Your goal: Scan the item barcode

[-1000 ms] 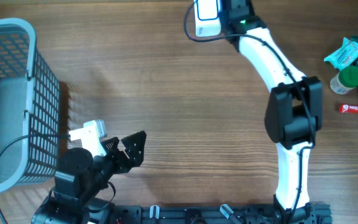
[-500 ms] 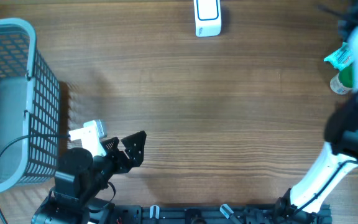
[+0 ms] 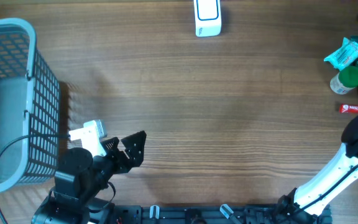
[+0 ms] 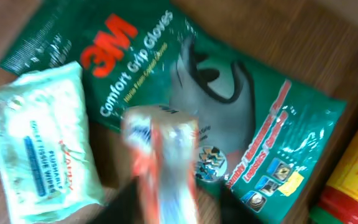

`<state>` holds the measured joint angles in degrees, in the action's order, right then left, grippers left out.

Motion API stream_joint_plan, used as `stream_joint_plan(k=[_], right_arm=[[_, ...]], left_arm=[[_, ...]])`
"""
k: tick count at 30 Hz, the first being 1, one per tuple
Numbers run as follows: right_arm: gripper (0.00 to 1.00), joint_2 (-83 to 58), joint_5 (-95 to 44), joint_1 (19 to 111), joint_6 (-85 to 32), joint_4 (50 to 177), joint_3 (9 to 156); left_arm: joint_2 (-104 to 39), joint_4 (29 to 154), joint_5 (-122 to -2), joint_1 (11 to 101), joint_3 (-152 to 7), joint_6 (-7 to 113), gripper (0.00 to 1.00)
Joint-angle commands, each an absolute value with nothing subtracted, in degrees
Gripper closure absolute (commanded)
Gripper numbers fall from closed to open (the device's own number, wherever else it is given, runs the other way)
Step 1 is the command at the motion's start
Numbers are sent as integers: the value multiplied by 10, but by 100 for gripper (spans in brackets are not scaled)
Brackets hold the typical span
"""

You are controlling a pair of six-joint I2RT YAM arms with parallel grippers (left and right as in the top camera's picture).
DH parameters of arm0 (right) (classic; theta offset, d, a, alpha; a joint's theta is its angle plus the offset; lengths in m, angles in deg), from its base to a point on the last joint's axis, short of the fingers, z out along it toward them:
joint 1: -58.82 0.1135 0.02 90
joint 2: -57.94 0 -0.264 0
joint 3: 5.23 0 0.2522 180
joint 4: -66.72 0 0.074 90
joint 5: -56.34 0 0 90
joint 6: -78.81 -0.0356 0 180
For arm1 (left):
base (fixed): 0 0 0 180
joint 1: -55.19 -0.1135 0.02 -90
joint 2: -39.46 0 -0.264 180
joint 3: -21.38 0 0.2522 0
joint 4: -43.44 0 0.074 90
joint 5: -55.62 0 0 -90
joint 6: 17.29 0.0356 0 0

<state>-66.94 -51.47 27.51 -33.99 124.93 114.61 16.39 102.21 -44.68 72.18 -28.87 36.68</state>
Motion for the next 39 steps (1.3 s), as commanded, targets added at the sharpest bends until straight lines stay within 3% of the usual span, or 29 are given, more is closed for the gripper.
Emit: stream_joint_plan(k=[1, 2, 5, 10, 13, 24, 32, 39], right_arm=[[17, -662, -515, 277, -356, 1257, 1145], [0, -650, -515, 277, -362, 1266, 1147], [0, -606, -472, 277, -383, 1279, 1148], [0, -496, -208, 282, -353, 1279, 1148], [0, -430, -135, 299, -334, 1274, 1148], [0, -143, -62, 411, -308, 1358, 1148], [0, -65, -71, 419, -309, 1560, 1147], [0, -61, -71, 419, -308, 1638, 1147]], left_arm=[[164, 1021, -443, 726, -289, 378, 0], [164, 1021, -443, 726, -289, 378, 0], [164, 1021, -443, 726, -289, 378, 0], [164, 1021, -443, 726, -289, 378, 0], [164, 1021, -443, 726, -289, 378, 0], [164, 1021, -443, 726, -289, 378, 0], [164, 1021, -443, 726, -289, 378, 0], [164, 1021, -443, 726, -289, 378, 0]])
